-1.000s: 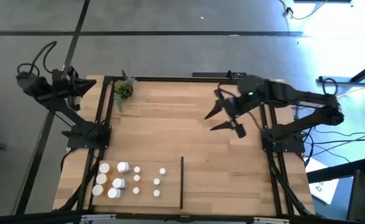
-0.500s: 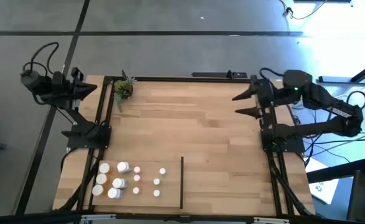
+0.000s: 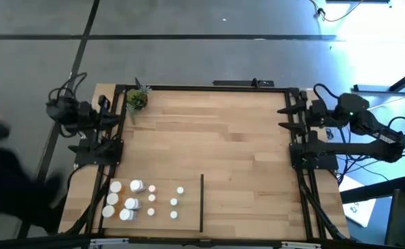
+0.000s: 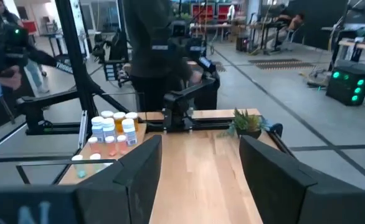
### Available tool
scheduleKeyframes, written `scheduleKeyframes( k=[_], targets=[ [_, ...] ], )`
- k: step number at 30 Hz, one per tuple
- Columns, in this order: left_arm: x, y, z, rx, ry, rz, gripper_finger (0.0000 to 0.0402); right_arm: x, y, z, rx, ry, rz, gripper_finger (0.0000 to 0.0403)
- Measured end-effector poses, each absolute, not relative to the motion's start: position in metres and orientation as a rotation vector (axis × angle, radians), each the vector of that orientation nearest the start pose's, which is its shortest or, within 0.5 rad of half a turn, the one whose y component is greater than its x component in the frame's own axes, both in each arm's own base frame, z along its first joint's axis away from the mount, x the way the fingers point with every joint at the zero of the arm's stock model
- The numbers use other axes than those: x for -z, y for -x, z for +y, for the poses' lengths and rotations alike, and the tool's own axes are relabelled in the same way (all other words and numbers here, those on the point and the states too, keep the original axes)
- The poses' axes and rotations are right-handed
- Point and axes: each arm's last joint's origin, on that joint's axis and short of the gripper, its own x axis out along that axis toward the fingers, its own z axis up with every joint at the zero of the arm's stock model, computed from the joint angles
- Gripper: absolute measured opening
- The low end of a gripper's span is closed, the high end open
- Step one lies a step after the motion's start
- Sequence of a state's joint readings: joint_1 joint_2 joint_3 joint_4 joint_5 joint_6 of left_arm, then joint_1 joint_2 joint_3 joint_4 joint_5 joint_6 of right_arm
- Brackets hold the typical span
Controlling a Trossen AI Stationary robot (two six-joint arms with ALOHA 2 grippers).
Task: Pick and place medicine bottles onto shelf by color
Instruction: Return to Home Position
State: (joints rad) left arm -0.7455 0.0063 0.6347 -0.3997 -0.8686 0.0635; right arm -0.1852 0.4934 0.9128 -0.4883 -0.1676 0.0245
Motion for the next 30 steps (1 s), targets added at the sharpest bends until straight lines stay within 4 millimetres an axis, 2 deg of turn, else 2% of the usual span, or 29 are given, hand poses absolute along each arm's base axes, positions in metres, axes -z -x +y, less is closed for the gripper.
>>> scheduleKeyframes(
  k=[7, 13, 30],
  targets=[
    [-0.288, -0.04, -0.008, -0.102, 0.124, -0.183, 0.0, -0.351, -0.068, -0.008, 0.022, -0.062, 0.032, 0.0217],
    [-0.262, -0.054, -0.02, -0.103, 0.11, -0.167, 0.0, -0.32, -0.069, -0.008, 0.023, -0.079, 0.021, 0.0217],
    [-0.212, -0.073, -0.034, -0.14, 0.109, -0.163, 0.0, -0.252, -0.072, -0.009, 0.013, -0.116, -0.083, 0.0217]
  ],
)
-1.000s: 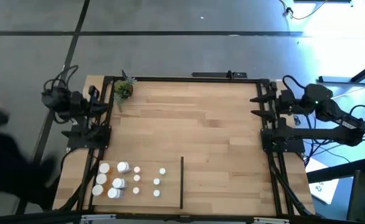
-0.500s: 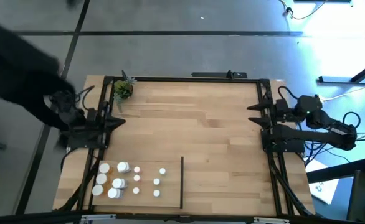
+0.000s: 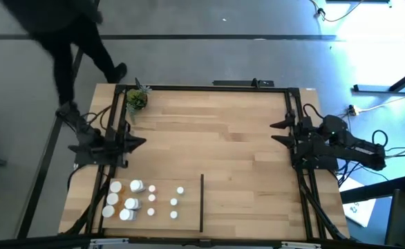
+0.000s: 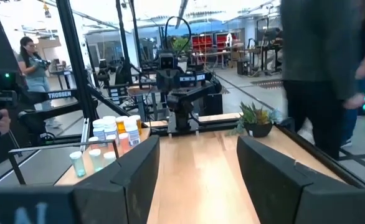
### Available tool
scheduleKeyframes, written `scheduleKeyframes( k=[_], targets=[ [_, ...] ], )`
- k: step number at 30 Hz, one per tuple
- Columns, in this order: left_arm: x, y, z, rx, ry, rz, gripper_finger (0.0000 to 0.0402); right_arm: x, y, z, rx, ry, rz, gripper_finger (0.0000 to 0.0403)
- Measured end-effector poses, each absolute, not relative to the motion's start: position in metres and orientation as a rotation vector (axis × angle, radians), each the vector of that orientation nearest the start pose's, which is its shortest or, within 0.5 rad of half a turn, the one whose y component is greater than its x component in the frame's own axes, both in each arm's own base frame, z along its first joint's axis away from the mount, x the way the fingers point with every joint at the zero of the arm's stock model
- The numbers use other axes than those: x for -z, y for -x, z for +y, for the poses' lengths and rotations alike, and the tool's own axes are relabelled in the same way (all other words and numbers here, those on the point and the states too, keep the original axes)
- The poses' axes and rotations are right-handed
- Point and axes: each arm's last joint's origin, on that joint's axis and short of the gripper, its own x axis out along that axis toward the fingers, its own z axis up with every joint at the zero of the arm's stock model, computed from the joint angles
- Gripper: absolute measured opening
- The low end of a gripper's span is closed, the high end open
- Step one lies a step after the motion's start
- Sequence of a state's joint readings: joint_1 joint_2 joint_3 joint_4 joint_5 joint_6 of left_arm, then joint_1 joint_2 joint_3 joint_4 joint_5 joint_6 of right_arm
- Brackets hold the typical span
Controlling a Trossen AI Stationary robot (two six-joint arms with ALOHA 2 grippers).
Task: Pick and place medicine bottles onto shelf by color
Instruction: Return to Home Position
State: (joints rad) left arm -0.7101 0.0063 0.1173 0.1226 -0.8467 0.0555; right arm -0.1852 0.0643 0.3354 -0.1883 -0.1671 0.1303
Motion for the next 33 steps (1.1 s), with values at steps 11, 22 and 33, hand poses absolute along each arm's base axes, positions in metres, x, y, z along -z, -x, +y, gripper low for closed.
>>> scheduleKeyframes(
  k=[11, 22, 33],
  targets=[
    [-0.181, -0.082, -0.034, -0.206, 0.1, -0.133, 0.0, -0.215, -0.082, -0.01, 0.011, -0.106, -0.087, 0.0217],
    [-0.18, -0.084, -0.032, -0.23, 0.039, -0.117, 0.0002, -0.173, -0.096, -0.013, 0.012, -0.108, -0.077, 0.0217],
    [-0.178, -0.083, -0.03, -0.319, 0.039, -0.098, 0.0015, -0.173, -0.096, -0.013, 0.016, -0.004, -0.075, 0.0217]
  ],
)
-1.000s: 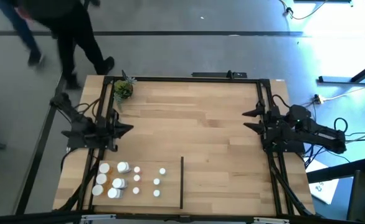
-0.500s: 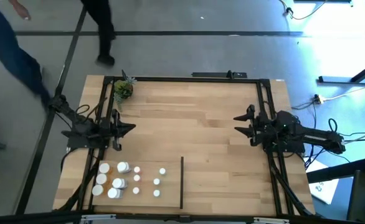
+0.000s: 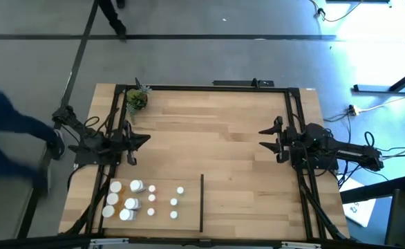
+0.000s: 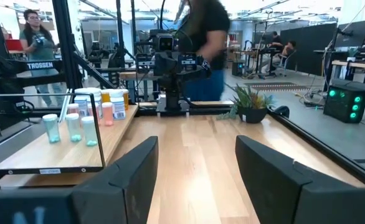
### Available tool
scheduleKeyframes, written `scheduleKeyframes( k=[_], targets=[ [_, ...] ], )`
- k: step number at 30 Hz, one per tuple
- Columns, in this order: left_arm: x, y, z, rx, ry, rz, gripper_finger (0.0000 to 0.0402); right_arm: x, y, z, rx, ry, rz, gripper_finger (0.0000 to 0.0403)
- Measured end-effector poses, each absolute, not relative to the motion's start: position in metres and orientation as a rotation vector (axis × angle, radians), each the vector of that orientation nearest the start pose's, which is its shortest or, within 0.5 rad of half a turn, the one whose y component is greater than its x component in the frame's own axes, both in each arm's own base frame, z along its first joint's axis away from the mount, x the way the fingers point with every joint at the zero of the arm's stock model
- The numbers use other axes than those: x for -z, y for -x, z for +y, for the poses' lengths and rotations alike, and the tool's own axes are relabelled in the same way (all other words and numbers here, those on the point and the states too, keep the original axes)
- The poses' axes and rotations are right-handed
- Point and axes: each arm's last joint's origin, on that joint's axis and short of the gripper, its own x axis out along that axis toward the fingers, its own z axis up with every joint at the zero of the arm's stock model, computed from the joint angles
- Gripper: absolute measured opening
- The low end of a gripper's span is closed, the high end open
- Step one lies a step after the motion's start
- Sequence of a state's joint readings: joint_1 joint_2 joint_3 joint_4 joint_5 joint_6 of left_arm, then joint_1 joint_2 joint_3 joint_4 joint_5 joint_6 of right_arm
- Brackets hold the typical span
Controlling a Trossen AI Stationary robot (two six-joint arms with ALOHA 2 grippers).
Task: Pick and place medicine bottles onto shelf by color
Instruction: Return to Home Position
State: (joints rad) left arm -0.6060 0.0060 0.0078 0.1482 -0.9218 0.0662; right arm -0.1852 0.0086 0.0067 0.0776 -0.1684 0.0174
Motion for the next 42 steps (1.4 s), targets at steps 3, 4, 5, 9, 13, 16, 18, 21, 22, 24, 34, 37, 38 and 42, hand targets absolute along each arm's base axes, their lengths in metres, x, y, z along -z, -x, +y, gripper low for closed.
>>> scheduleKeyframes(
  k=[3, 4, 5, 9, 13, 16, 18, 21, 22, 24, 34, 37, 38, 42],
  targets=[
    [-0.1783, -0.0832, -0.0296, -0.319, 0.043, -0.099, 0.0018, -0.1726, -0.0964, -0.0131, 0.016, -0.005, -0.075, 0.0217],
    [-0.1783, -0.0832, -0.0296, -0.319, 0.042, -0.099, 0.0019, -0.1726, -0.0964, -0.0131, 0.016, -0.005, -0.075, 0.0217],
    [-0.1783, -0.0832, -0.0296, -0.319, 0.042, -0.099, 0.002, -0.1726, -0.0964, -0.0131, 0.016, -0.005, -0.075, 0.0217],
    [-0.1783, -0.0832, -0.0296, -0.319, 0.042, -0.099, 0.0023, -0.1726, -0.0964, -0.0131, 0.016, -0.005, -0.075, 0.0217],
    [-0.1783, -0.0832, -0.0296, -0.319, 0.042, -0.099, 0.0022, -0.1726, -0.0964, -0.0131, 0.016, -0.005, -0.075, 0.0217],
    [-0.1783, -0.0832, -0.0295, -0.319, 0.043, -0.099, 0.0017, -0.1726, -0.0964, -0.0131, 0.016, -0.004, -0.075, 0.0217],
    [-0.1783, -0.0832, -0.0295, -0.319, 0.043, -0.099, 0.0013, -0.1725, -0.0964, -0.0131, 0.016, -0.004, -0.074, 0.0217],
    [-0.1783, -0.0832, -0.0295, -0.319, 0.043, -0.099, 0.0008, -0.1725, -0.0964, -0.0131, 0.016, -0.004, -0.074, 0.0217],
    [-0.1783, -0.0832, -0.0295, -0.319, 0.042, -0.099, 0.0006, -0.1725, -0.0964, -0.0131, 0.016, -0.004, -0.074, 0.0217],
    [-0.1783, -0.0832, -0.0295, -0.319, 0.042, -0.099, 0.0003, -0.1725, -0.0964, -0.0131, 0.016, -0.004, -0.074, 0.0217],
    [-0.1783, -0.0831, -0.0295, -0.32, 0.042, -0.099, 0.0013, -0.1725, -0.0964, -0.0131, 0.016, -0.005, -0.074, 0.0217],
    [-0.1783, -0.0831, -0.0295, -0.32, 0.042, -0.099, 0.002, -0.1725, -0.0964, -0.0131, 0.016, -0.005, -0.074, 0.0217],
    [-0.1783, -0.0831, -0.0295, -0.32, 0.042, -0.099, 0.0021, -0.1725, -0.0964, -0.0131, 0.016, -0.004, -0.074, 0.0217],
    [-0.1783, -0.0831, -0.0295, -0.32, 0.042, -0.099, 0.0026, -0.1725, -0.0964, -0.013, 0.015, -0.005, -0.074, 0.0217]
  ],
)
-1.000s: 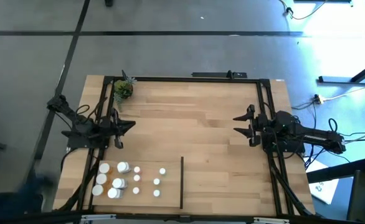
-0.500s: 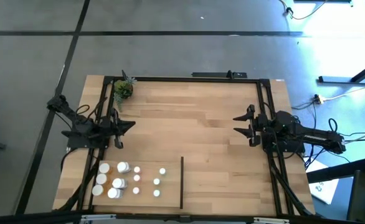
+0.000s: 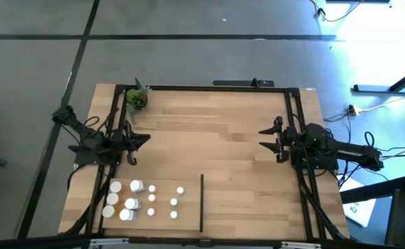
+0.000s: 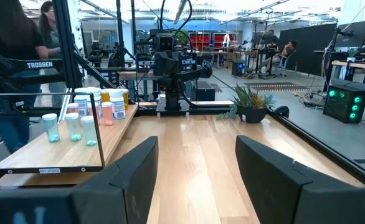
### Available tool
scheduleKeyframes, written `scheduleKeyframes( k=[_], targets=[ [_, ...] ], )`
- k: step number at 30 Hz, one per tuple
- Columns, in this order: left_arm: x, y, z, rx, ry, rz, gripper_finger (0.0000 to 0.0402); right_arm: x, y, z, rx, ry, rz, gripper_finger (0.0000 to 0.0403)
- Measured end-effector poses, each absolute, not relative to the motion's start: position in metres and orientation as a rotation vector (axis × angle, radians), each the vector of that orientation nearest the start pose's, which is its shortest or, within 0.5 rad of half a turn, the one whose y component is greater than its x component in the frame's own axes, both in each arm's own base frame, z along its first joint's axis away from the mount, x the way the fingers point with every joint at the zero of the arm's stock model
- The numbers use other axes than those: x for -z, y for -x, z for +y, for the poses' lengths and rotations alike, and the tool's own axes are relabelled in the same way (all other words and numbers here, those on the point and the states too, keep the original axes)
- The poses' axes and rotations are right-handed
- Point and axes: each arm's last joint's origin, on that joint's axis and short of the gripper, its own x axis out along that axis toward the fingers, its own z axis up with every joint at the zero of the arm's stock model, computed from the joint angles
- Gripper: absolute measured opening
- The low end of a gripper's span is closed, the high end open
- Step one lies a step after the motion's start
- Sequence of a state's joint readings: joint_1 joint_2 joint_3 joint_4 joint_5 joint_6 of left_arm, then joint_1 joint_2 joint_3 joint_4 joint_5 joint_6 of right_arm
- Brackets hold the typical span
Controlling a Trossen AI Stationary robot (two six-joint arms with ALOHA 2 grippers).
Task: Pick and place medicine bottles onto shelf by color
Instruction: Return to Home Position
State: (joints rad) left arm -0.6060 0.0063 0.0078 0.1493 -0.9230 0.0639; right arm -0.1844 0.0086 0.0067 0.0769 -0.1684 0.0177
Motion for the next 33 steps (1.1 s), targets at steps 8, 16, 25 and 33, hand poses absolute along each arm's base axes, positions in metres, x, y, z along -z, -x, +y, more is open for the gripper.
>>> scheduleKeyframes(
  k=[8, 16, 25, 33],
  targets=[
    [-0.1783, -0.0831, -0.0295, -0.32, 0.041, -0.099, 0.0019, -0.1725, -0.0964, -0.013, 0.015, -0.004, -0.074, 0.0217],
    [-0.1783, -0.0831, -0.0295, -0.32, 0.042, -0.099, 0.0005, -0.1725, -0.0964, -0.013, 0.015, -0.004, -0.074, 0.0217],
    [-0.1783, -0.0831, -0.0295, -0.32, 0.042, -0.099, 0.0009, -0.1725, -0.0964, -0.0131, 0.016, -0.005, -0.074, 0.0217],
    [-0.1783, -0.0831, -0.0295, -0.32, 0.042, -0.099, 0.0025, -0.1725, -0.0964, -0.0131, 0.016, -0.005, -0.074, 0.0217]
  ],
)
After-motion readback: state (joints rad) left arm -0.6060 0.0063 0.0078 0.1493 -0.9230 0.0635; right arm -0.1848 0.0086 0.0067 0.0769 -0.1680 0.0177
